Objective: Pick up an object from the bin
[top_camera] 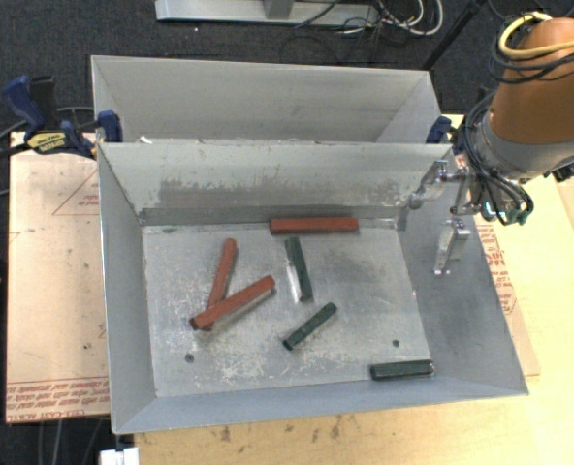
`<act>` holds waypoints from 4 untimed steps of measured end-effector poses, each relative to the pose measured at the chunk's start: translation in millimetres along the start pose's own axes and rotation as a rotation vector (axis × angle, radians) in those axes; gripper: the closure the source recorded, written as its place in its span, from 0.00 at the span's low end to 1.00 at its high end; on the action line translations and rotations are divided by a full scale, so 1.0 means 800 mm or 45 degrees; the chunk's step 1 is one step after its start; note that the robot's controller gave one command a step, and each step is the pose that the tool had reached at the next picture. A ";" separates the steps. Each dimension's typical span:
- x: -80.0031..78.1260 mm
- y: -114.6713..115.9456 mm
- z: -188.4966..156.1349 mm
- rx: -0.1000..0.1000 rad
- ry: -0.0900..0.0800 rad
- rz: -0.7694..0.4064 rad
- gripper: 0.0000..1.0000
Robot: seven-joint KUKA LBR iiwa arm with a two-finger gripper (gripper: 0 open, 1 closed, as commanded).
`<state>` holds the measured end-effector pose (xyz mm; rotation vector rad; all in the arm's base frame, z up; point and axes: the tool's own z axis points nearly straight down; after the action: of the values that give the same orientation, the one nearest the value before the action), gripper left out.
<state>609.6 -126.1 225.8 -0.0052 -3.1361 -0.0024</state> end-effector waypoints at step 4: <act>0.067 0.089 0.178 0.001 -0.011 -0.159 0.00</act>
Offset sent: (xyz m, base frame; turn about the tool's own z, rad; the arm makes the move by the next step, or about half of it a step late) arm -0.0834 0.0228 -0.1283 -0.1258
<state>555.6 -54.3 83.5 0.1908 -3.1394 -0.0023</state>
